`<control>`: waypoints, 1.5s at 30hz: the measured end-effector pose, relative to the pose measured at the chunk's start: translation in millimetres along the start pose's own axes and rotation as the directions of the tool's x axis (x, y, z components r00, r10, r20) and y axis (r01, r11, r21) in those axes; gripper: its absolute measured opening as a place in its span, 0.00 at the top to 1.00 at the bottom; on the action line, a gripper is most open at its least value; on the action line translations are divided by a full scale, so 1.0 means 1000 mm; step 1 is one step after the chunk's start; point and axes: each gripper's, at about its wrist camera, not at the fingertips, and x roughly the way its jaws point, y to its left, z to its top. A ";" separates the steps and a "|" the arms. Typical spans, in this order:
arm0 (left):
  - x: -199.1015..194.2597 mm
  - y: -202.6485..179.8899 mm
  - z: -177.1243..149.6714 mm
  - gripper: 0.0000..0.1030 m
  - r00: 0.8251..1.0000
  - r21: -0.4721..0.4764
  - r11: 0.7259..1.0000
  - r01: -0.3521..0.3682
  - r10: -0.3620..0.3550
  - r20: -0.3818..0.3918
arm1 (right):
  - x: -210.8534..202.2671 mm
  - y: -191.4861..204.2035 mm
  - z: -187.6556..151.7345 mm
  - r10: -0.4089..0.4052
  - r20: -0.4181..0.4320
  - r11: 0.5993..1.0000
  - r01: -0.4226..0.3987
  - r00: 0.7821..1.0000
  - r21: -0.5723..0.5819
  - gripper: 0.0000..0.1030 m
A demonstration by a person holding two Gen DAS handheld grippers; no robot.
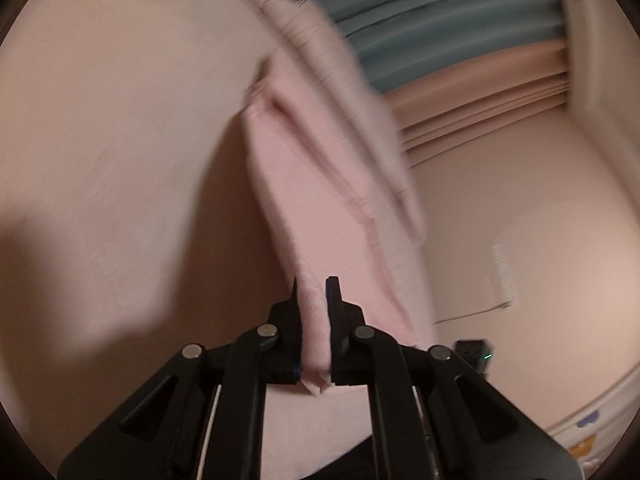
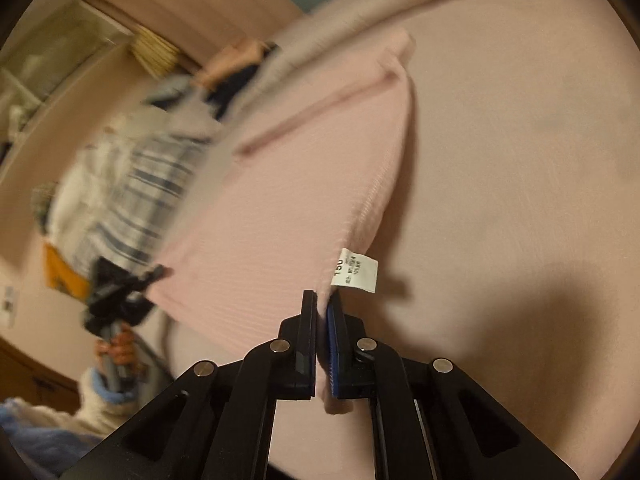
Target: Fold small clothes
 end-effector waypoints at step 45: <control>0.214 0.058 0.316 0.69 0.963 -0.377 0.897 -0.229 0.265 0.046 | 0.100 -0.132 0.268 -0.120 0.226 0.799 -0.042 0.967 0.600 0.44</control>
